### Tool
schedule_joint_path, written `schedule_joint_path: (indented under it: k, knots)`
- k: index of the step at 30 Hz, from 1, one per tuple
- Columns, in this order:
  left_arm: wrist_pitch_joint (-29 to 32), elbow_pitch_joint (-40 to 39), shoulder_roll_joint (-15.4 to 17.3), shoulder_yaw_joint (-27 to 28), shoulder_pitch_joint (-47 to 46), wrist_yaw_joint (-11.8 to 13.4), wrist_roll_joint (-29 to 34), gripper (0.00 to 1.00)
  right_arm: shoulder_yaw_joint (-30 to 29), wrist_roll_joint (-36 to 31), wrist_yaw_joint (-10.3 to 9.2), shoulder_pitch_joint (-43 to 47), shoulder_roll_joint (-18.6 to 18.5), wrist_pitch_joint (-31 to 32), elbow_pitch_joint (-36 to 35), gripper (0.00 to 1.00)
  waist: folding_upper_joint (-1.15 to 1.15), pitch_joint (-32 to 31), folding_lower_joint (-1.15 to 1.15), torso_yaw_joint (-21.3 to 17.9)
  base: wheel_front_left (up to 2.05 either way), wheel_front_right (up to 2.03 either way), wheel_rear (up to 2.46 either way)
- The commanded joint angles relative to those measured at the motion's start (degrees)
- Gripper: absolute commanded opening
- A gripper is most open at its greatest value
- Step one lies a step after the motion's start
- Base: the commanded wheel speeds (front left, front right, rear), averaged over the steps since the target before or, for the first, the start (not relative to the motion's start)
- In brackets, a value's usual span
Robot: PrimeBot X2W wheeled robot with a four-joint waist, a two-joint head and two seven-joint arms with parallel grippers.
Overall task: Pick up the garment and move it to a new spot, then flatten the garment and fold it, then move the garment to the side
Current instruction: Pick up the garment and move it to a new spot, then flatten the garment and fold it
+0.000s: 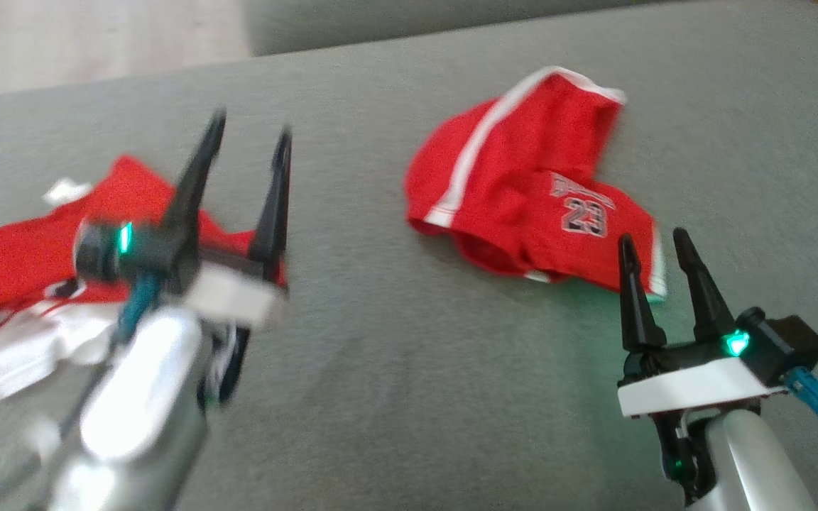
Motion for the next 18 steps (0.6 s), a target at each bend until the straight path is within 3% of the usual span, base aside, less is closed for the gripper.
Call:
schedule_joint_path:
  k: [1, 7, 18]
  knots:
    - [-0.3, -3.7, 1.3, 3.5, 1.9, 1.2, 0.4, 1.00, 1.0, -0.7, -0.04, -0.4, -0.3, -0.6, -1.2, 1.00, 0.00, -2.6, 0.01, 4.3, 0.00, 0.00, 0.00]
    - [-0.3, -10.2, -1.5, 6.6, 15.4, 3.3, 1.5, 1.00, -0.6, -2.0, -0.04, 0.7, -0.3, -0.6, 0.6, 1.00, 0.00, -3.4, 0.01, 6.7, 0.00, 0.00, 0.00]
    - [-0.3, -11.7, -5.6, 9.1, 19.1, 1.0, 5.8, 1.00, -3.5, -9.3, -0.04, -0.7, -0.3, -0.6, 6.1, 1.00, 0.00, -2.5, 0.01, 8.0, 0.00, 0.00, 0.00]
